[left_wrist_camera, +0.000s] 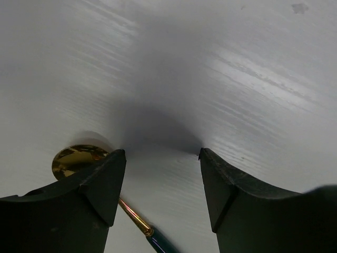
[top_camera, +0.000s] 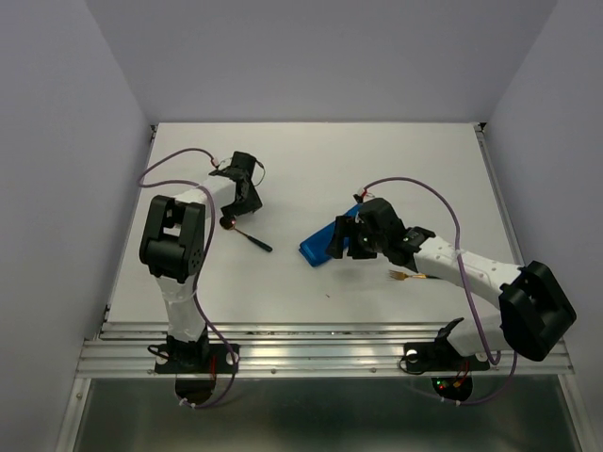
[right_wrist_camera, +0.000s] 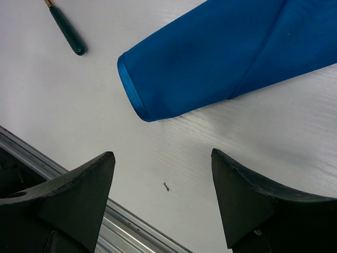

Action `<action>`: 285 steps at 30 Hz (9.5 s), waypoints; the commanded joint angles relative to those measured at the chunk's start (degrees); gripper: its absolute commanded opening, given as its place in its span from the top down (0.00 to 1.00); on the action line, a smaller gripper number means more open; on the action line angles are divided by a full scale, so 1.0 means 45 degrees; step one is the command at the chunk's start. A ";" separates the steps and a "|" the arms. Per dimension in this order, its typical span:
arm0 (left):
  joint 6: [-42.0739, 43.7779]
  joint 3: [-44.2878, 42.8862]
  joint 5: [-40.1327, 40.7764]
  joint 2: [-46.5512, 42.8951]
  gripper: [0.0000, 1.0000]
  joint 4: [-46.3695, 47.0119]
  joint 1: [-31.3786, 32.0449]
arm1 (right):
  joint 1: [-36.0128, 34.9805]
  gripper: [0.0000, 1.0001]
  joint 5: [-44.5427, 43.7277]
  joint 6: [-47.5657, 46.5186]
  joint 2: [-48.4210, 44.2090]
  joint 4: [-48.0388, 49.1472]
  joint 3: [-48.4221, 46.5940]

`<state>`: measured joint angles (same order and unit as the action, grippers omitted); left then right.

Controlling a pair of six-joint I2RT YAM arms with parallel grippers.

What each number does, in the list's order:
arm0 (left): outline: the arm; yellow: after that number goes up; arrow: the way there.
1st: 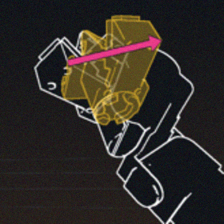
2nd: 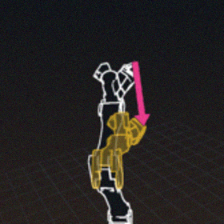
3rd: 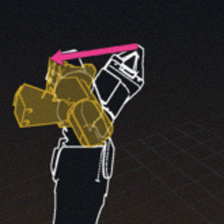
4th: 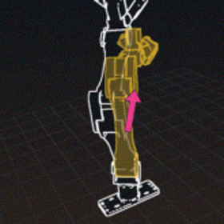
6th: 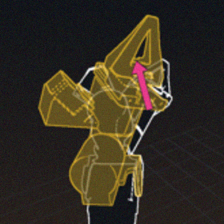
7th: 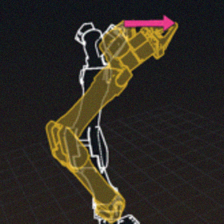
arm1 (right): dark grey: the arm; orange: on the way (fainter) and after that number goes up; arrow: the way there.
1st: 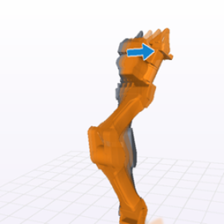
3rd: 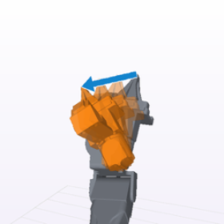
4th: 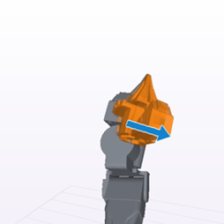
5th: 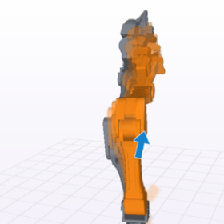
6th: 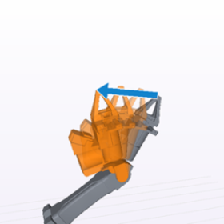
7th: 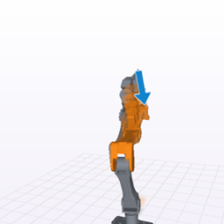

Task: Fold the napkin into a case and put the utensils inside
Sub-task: Move the spoon to the center of the board, then pick up the spoon from the center of the board, then stuff the spoon into the folded napkin.

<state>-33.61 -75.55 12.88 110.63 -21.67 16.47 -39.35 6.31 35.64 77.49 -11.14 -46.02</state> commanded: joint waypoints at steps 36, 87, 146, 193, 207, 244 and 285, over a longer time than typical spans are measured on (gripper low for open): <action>-0.1693 0.5832 0.1219 -0.6615 0.20 -0.0889 0.3428 | 0.0054 0.21 0.0005 -0.0185 -0.0014 0.0463 -0.0320; 0.1060 0.4349 0.0809 -0.5286 1.00 0.0420 0.4718 | 0.4054 0.21 -0.1500 -0.1552 -0.0174 -0.1529 -0.1374; 1.1511 -0.3328 -0.3566 0.0532 1.00 -0.2196 0.7141 | 0.7808 0.20 0.2896 0.1416 0.6744 0.0951 -0.5555; 0.9948 -0.7859 -0.3328 0.4009 1.00 -0.4267 0.6965 | 0.7808 0.18 0.5044 0.2998 0.7564 0.3938 -0.3778; 1.0359 -0.8562 -0.3664 0.4517 1.00 -0.4188 0.6946 | 0.7691 0.18 0.5122 0.3018 0.7818 0.3881 -0.3973; 1.0593 -1.1061 -0.4114 0.6118 1.00 -0.3836 0.6555 | 0.7573 0.18 0.5122 0.2979 0.7877 0.3842 -0.3738; 0.6321 -0.5852 -0.1107 0.0301 0.49 -0.2803 0.6087 | 0.7573 0.18 0.4653 0.2959 0.7291 0.3627 -0.3484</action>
<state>2.48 -106.72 5.28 119.96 -37.21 44.75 -4.95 29.34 49.76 111.72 6.66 -63.13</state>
